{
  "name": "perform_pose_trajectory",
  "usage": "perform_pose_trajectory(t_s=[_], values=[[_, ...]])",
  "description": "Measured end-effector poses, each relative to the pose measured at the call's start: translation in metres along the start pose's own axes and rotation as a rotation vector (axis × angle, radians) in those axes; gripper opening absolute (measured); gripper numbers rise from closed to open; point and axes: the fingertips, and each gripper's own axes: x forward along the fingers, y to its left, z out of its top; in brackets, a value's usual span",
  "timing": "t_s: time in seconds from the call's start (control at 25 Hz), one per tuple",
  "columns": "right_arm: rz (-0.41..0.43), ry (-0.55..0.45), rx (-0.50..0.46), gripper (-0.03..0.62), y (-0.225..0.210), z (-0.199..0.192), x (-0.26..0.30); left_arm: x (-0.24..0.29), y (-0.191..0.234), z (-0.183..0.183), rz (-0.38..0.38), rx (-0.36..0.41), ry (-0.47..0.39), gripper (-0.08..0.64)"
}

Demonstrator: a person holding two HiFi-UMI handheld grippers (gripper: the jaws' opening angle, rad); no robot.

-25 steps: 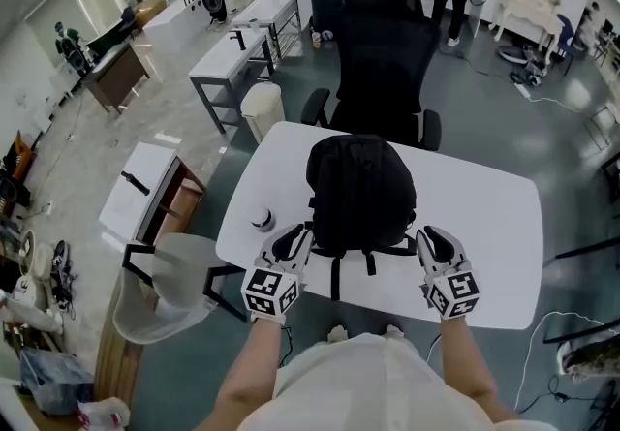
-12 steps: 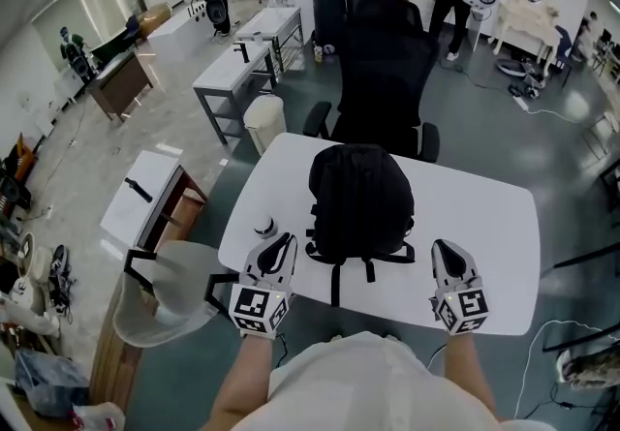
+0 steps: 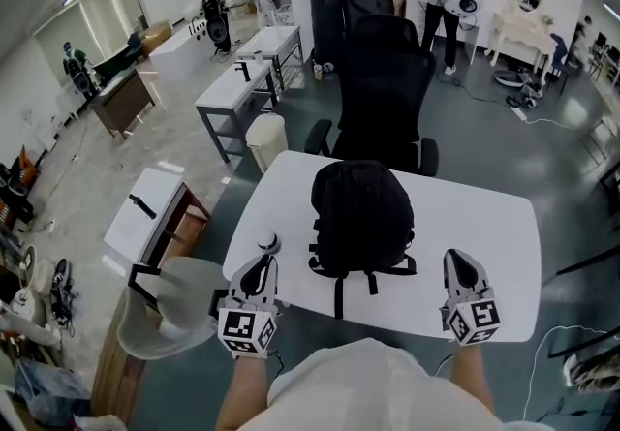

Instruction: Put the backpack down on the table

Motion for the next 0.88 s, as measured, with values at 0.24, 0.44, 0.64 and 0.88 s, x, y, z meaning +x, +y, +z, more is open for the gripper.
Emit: perform_pose_trajectory(t_s=[0.24,0.44,0.64,0.88], values=[[0.016,-0.006,-0.001,0.017,0.0049,0.0032,-0.0004,-0.0004,-0.0003,0.0074,-0.001,0.011,-0.015,0.051],[0.020,-0.009,-0.007,0.017,0.0078,0.0066,0.0003,-0.0013,0.0000,0.0082,-0.006,0.013,-0.017,0.051],[0.021,-0.006,-0.008,0.017,0.0092,0.0072,0.0003,-0.0022,0.0022,0.0100,-0.007,0.011,-0.020,0.051],[0.022,0.001,-0.011,0.017,0.0102,0.0027,0.0024,0.0003,0.0034,0.0069,-0.011,0.012,-0.019,0.051]])
